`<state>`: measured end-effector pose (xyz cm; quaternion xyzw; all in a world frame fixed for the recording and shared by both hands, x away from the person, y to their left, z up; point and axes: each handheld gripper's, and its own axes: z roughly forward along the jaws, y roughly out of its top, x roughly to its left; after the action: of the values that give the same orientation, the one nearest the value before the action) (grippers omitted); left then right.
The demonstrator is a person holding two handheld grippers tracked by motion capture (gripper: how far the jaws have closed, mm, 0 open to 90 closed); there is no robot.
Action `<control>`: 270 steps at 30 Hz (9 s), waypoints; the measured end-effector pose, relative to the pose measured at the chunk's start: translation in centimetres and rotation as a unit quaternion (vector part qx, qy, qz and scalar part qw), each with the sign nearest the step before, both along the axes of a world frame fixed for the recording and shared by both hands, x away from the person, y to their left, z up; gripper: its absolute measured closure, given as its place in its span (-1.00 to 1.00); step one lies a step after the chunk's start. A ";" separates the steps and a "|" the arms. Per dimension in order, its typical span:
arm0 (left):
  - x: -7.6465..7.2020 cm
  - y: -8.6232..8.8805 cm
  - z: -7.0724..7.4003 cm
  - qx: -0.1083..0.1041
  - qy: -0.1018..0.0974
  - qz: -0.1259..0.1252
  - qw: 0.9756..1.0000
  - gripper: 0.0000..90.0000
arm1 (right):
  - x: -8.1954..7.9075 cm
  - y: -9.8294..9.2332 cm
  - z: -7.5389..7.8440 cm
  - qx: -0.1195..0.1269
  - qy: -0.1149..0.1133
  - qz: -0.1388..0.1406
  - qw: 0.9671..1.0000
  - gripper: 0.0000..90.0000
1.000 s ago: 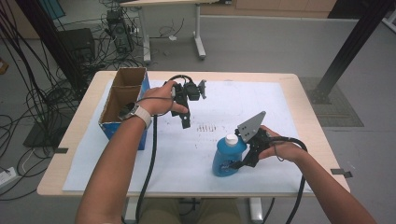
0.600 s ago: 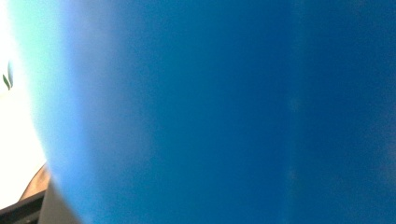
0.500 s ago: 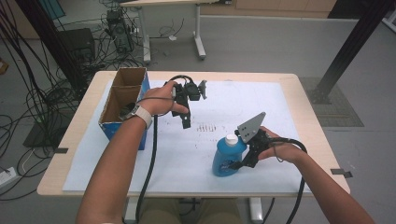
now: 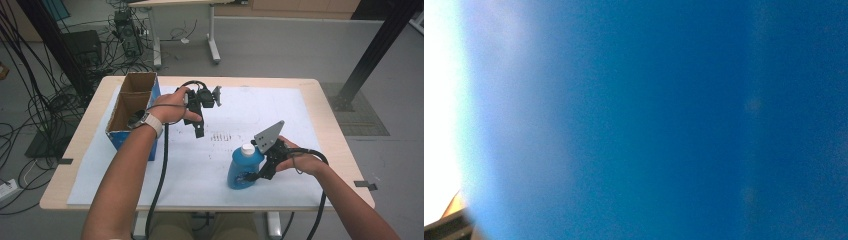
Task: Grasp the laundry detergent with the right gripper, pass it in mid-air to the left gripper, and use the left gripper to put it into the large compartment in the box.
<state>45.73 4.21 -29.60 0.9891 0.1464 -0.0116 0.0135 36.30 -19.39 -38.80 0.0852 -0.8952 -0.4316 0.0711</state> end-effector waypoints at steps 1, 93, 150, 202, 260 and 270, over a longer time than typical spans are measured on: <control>0.0 0.0 0.0 0.000 0.000 0.000 1.000 -0.78 | 0.0 0.0 0.0 0.001 0.000 0.000 1.000 -0.38; -0.2 0.1 -0.1 0.000 0.000 0.000 1.000 -0.78 | 0.0 0.1 -0.5 0.015 -0.008 0.018 1.000 -0.03; -0.3 0.4 0.2 -0.003 -0.007 0.007 1.000 -0.78 | 0.0 0.1 -0.5 0.016 -0.004 0.014 1.000 -0.04; -0.5 0.6 0.5 -0.004 -0.011 0.009 1.000 -0.78 | 0.0 0.2 -0.5 0.015 -0.004 0.014 1.000 -0.04; -1.8 1.8 2.1 -0.005 -0.023 0.000 1.000 -0.78 | -0.6 1.2 0.5 0.016 0.002 -0.003 1.000 -0.04; -2.7 2.0 2.7 -0.008 -0.028 -0.020 0.999 -0.78 | -1.1 1.0 2.5 0.017 -0.011 -0.034 0.999 -0.04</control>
<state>43.04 6.20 -26.92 0.9916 0.1264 0.0147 0.0248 35.15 -18.36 -36.25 0.0606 -0.8908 -0.4480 0.0456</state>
